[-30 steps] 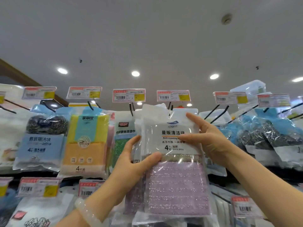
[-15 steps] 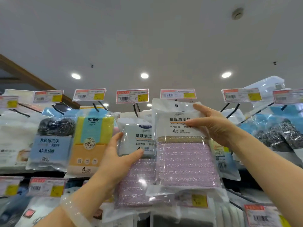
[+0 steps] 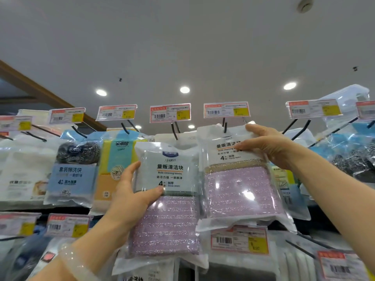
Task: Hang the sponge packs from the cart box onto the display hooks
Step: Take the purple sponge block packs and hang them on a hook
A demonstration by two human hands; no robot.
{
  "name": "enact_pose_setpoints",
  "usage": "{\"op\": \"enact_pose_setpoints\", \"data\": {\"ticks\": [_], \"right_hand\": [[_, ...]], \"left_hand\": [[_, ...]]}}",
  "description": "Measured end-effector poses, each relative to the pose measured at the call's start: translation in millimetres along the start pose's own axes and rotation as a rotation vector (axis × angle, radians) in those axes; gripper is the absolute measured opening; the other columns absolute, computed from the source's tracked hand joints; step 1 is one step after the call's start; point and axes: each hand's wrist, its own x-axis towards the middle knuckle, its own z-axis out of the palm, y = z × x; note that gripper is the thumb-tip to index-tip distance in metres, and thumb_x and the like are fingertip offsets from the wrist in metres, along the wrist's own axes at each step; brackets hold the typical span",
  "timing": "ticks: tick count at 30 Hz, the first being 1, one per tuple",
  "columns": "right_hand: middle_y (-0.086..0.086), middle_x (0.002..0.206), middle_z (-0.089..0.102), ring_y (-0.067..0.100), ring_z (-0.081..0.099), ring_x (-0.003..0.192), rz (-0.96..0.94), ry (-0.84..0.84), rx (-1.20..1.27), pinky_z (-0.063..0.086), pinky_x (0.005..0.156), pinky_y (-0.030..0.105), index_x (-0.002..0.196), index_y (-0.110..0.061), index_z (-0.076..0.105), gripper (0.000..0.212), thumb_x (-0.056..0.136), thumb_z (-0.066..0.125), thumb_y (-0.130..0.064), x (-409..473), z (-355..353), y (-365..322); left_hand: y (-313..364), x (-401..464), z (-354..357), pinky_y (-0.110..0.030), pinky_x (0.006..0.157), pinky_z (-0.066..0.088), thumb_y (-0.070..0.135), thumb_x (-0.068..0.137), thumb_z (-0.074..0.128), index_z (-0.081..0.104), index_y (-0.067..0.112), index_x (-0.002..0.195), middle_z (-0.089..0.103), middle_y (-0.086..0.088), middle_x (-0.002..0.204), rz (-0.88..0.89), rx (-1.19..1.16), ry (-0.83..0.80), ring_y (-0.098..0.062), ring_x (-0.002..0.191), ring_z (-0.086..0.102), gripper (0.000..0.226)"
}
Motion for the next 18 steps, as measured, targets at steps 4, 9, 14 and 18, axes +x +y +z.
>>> {"op": "enact_pose_setpoints", "data": {"ticks": [4, 9, 14, 18], "right_hand": [[0.021, 0.145, 0.030, 0.032, 0.062, 0.097, 0.069, 0.025, -0.092, 0.058, 0.064, 0.030, 0.145, -0.012, 0.026, 0.101, 0.060, 0.078, -0.004, 8, 0, 15], [0.016, 0.137, 0.033, 0.035, 0.036, 0.126, -0.019, 0.395, -0.889, 0.034, 0.106, 0.044, 0.138, -0.015, 0.039, 0.078, 0.071, 0.076, -0.035, 21, 22, 40], [0.006, 0.114, 0.057, 0.019, 0.053, 0.105, -0.221, 0.054, -1.029, 0.044, 0.094, 0.035, 0.118, -0.022, 0.061, 0.059, 0.068, 0.072, -0.052, 8, 46, 52], [0.003, 0.134, 0.029, 0.027, 0.030, 0.129, -0.019, -0.133, -1.197, 0.027, 0.112, 0.048, 0.134, -0.039, 0.041, 0.081, 0.063, 0.075, -0.055, -1, 49, 73]], "left_hand": [[2, 0, -12, -0.041, 0.072, 0.056, 0.001, 0.073, 0.072, 0.039, 0.043, 0.117, 0.059, -0.002, 0.114, 0.031, -0.039, 0.039, -0.026, 0.095, 0.064, 0.069], [6, 1, -17, -0.038, 0.069, 0.055, 0.000, 0.075, 0.070, 0.037, 0.039, 0.125, 0.059, 0.000, 0.111, 0.042, -0.036, 0.028, -0.024, 0.095, 0.063, 0.071], [8, 2, -18, -0.043, 0.074, 0.056, 0.002, 0.076, 0.070, 0.037, 0.042, 0.123, 0.059, -0.002, 0.113, 0.033, -0.086, 0.011, -0.026, 0.097, 0.064, 0.070], [7, 1, -14, -0.048, 0.082, 0.055, 0.003, 0.074, 0.071, 0.038, 0.045, 0.118, 0.061, -0.005, 0.116, 0.034, -0.092, -0.022, -0.028, 0.100, 0.064, 0.069]]}}
